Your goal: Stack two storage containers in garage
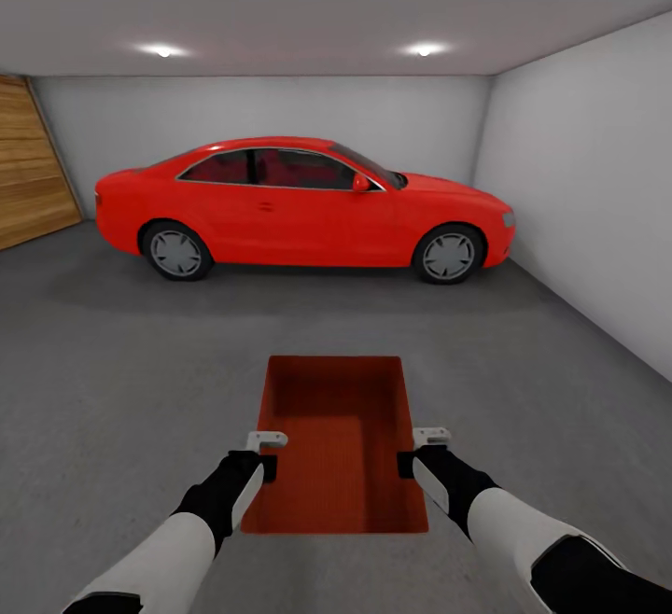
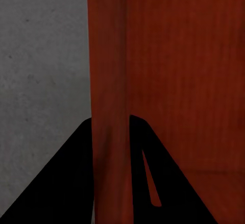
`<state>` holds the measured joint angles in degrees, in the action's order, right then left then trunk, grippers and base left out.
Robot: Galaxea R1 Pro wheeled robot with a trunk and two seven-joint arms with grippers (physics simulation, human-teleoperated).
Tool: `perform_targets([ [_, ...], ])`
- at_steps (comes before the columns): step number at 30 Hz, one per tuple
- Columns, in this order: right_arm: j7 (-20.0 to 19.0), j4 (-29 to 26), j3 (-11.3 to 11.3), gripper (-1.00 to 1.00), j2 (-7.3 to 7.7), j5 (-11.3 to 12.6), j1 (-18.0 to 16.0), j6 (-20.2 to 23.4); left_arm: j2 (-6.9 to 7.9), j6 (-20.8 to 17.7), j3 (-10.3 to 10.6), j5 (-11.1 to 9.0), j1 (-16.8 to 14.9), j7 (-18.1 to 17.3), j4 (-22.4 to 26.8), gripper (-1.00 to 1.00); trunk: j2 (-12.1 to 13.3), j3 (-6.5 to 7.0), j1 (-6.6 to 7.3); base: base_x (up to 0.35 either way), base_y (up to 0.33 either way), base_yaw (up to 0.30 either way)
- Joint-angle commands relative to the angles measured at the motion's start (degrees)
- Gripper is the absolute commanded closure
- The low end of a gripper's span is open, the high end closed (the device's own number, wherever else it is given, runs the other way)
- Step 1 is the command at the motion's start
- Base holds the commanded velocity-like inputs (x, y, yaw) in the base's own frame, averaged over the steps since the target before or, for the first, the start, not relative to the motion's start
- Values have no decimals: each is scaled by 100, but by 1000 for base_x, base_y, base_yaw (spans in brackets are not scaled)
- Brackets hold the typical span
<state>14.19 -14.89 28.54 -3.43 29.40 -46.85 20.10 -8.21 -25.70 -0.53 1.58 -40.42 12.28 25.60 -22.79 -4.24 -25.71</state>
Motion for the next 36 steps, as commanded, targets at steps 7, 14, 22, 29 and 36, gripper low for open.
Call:
perform_targets([
  [7,49,-66,223,100,7,112,-9,7,64,-315,71,97,-1,46,-257,100,-13,-13,-7,321,0,-67],
  [14,49,-66,223,100,7,110,-9,11,65,-317,72,97,-1,46,-257,100,-13,-13,-7,321,0,-228],
  [22,49,-66,223,100,9,110,-9,8,65,-318,76,97,-1,46,-257,100,-13,-13,-7,321,0,-281],
  [29,49,-66,223,100,9,110,-9,8,65,-321,75,97,-1,46,-257,100,-13,-13,-7,321,0,-286],
  [36,49,-66,223,100,9,110,-9,8,65,-322,71,97,-1,46,-257,100,-13,-13,-7,321,0,-288],
])
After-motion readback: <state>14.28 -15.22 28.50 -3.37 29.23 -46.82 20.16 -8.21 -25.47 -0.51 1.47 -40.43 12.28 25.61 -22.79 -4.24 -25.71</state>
